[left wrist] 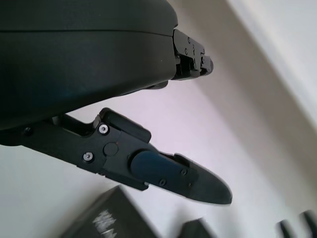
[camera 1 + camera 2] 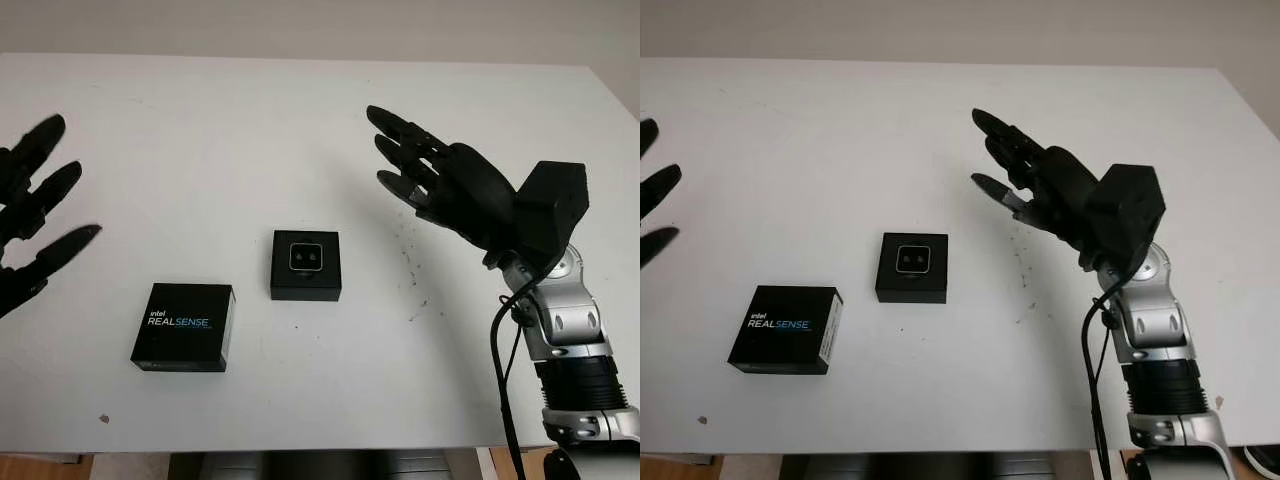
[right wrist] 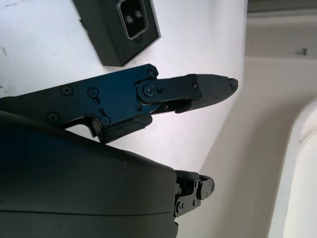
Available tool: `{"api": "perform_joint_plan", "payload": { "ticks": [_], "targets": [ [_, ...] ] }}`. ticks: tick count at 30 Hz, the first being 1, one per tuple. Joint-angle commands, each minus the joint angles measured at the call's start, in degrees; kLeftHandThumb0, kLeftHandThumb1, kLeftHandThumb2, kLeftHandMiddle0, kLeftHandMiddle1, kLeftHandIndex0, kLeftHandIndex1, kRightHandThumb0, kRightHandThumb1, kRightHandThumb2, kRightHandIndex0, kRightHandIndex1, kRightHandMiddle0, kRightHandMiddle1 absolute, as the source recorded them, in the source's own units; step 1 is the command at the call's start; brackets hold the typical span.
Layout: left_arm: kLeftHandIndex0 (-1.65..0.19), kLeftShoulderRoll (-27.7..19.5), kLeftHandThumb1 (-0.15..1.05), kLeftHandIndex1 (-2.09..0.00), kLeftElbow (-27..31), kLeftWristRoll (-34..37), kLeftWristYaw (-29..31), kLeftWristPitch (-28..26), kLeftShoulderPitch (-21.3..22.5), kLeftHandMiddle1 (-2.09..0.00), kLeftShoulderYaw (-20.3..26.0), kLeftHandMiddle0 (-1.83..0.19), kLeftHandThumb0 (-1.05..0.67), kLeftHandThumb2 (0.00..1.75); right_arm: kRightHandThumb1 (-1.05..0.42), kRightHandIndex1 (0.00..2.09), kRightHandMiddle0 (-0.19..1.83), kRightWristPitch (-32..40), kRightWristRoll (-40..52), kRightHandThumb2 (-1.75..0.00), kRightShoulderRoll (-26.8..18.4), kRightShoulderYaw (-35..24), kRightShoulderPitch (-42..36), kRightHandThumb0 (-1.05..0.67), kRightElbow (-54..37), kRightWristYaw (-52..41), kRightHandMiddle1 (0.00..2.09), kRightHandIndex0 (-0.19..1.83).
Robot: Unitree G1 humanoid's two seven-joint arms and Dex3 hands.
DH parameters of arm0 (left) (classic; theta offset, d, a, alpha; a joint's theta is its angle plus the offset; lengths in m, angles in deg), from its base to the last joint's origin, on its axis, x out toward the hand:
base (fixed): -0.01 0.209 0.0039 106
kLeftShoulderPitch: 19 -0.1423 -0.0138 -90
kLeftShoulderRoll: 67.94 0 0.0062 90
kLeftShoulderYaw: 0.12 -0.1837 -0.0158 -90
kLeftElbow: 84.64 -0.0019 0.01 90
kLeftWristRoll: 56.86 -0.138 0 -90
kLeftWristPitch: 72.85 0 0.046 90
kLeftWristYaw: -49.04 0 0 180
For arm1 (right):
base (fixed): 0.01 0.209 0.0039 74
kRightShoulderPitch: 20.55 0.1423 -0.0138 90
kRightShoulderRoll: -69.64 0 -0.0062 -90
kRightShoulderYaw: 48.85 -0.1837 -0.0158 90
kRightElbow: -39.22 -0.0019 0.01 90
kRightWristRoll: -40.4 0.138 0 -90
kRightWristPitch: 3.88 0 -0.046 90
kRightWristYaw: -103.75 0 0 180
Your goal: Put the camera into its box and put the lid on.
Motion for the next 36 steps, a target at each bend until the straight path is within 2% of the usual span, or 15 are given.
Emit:
{"api": "perform_joint_plan", "payload": {
  "ticks": [1, 4, 10, 13, 17, 25, 30, 34, 36],
  "targets": [
    [0.00, -2.68, 0.86, -0.02, 0.69, -2.35, 2.81, 2.55, -1.51, -0.02, 0.44, -0.04, -0.85, 0.04, -1.05, 0.05, 0.05, -0.10, 1.86, -0.29, 0.79, -1.97, 0.78, -0.65, 0.23, 0.50, 0.09, 0.03],
    [0.09, -5.07, 0.83, -0.01, -0.84, -5.97, 6.96, 7.01, -2.86, -0.02, -0.75, 0.05, -0.82, 0.04, -1.05, 0.06, 0.06, 0.40, 2.24, -0.33, 1.05, -2.96, 0.09, -0.61, -0.64, 2.37, 0.09, 0.04],
    [0.18, -10.10, 0.78, 0.00, -0.48, -9.12, 14.96, 4.61, -4.16, -0.01, -3.91, 0.18, -0.74, 0.05, -1.05, 0.06, 0.08, 1.34, 2.08, -0.34, 0.41, -3.09, -0.58, -0.60, -1.44, 3.32, 0.10, 0.04],
    [0.19, -11.89, 0.81, 0.00, -0.59, -13.58, 17.01, 8.94, -4.66, 0.00, -6.69, 0.19, -0.76, 0.06, -1.05, 0.05, 0.07, 1.29, 1.81, -0.36, 0.27, -2.84, -0.58, -0.60, -1.14, 3.18, 0.09, 0.03],
    [0.19, -11.65, 0.85, 0.00, -3.13, -16.98, 17.14, 15.18, -3.92, 0.00, -9.60, 0.19, -0.81, 0.07, -1.05, 0.05, 0.07, 2.00, 1.47, -0.34, 0.43, -2.67, -0.41, -0.60, -1.05, 3.80, 0.08, 0.03],
    [0.19, -11.00, 0.83, 0.00, -4.40, -18.69, 16.96, 14.61, -1.68, 0.00, -13.42, 0.19, -0.75, 0.05, -1.05, 0.05, 0.07, 2.25, 1.20, -0.32, 0.30, -2.67, -0.33, -0.60, -0.95, 3.82, 0.08, 0.03],
    [0.19, -9.21, 0.82, -0.01, -7.30, -19.57, 14.34, 15.70, 0.64, -0.03, -16.50, 0.18, -0.75, 0.05, -1.05, 0.05, 0.08, 0.75, -0.83, -0.32, 0.12, -1.97, -0.42, -0.58, -0.39, 4.28, 0.08, 0.03],
    [0.19, -8.10, 0.84, -0.02, -9.93, -20.96, 11.74, 18.64, 2.45, -0.05, -18.65, 0.16, -0.72, 0.06, -1.05, 0.06, 0.10, -0.23, -2.98, -0.31, -0.18, -1.23, -0.48, -0.57, -0.03, 4.67, 0.09, 0.04],
    [0.18, -7.75, 0.84, -0.03, -9.89, -22.05, 10.81, 18.07, 3.03, -0.06, -19.35, 0.15, -0.73, 0.06, -1.05, 0.06, 0.11, -0.04, -3.06, -0.31, 0.11, -1.40, -0.41, -0.56, 0.02, 4.77, 0.09, 0.04]
  ]
}}
